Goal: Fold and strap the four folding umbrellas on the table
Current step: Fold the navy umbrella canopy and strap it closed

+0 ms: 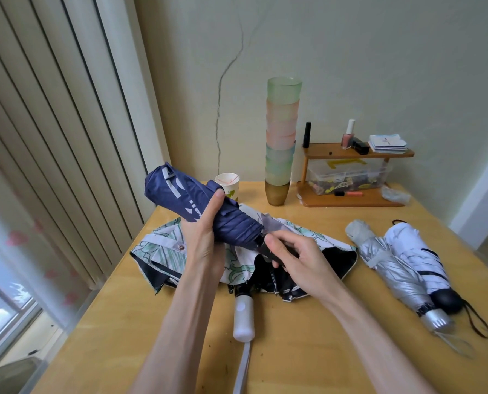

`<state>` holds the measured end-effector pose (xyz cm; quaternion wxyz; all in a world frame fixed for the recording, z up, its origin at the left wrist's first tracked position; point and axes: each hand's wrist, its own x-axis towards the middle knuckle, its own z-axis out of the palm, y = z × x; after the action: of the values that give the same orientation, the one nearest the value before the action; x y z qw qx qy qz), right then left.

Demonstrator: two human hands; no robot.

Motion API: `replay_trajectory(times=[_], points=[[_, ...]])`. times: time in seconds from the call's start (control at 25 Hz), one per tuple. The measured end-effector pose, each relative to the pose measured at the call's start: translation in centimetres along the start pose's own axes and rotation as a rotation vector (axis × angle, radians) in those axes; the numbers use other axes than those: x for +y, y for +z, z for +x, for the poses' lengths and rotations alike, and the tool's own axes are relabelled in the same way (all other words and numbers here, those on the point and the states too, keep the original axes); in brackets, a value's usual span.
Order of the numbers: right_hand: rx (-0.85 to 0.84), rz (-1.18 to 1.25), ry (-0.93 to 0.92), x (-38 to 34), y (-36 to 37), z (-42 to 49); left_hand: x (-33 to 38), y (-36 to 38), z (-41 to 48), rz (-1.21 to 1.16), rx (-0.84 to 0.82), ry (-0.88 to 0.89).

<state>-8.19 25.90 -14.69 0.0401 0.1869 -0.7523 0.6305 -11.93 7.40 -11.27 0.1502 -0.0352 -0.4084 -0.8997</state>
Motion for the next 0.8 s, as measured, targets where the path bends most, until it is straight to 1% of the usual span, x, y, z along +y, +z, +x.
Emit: replay_trajectory(times=[0.12, 0.2, 0.32, 0.48, 0.56, 0.68, 0.72, 0.8], points=[[-0.014, 0.048, -0.013, -0.4, 0.3, 0.0, 0.3, -0.2, 0.0, -0.008, 0.011, -0.046], [0.018, 0.010, -0.023, -0.3, 0.4, 0.0, 0.3, -0.4, 0.2, -0.008, 0.023, -0.043], [0.065, -0.003, -0.018, -0.2, 0.4, 0.0, 0.6, -0.1, 0.0, -0.045, -0.022, -0.086], [0.007, 0.031, 0.011, 0.0, 0.5, 0.1, 1.0, 0.6, -0.6, -0.071, -0.006, -0.158], [-0.015, 0.046, -0.001, -0.2, 0.8, 0.1, 1.1, 0.5, -0.5, -0.099, -0.005, -0.153], [0.051, 0.000, -0.008, -0.1, 0.9, 0.0, 0.9, 0.0, -0.1, -0.086, 0.031, -0.143], [0.060, 0.002, 0.002, 0.0, 0.9, 0.1, 0.7, -0.2, 0.0, -0.065, 0.027, -0.141], [0.041, 0.010, 0.014, 0.1, 0.6, 0.0, 0.8, 0.0, -0.1, -0.072, -0.036, -0.119]])
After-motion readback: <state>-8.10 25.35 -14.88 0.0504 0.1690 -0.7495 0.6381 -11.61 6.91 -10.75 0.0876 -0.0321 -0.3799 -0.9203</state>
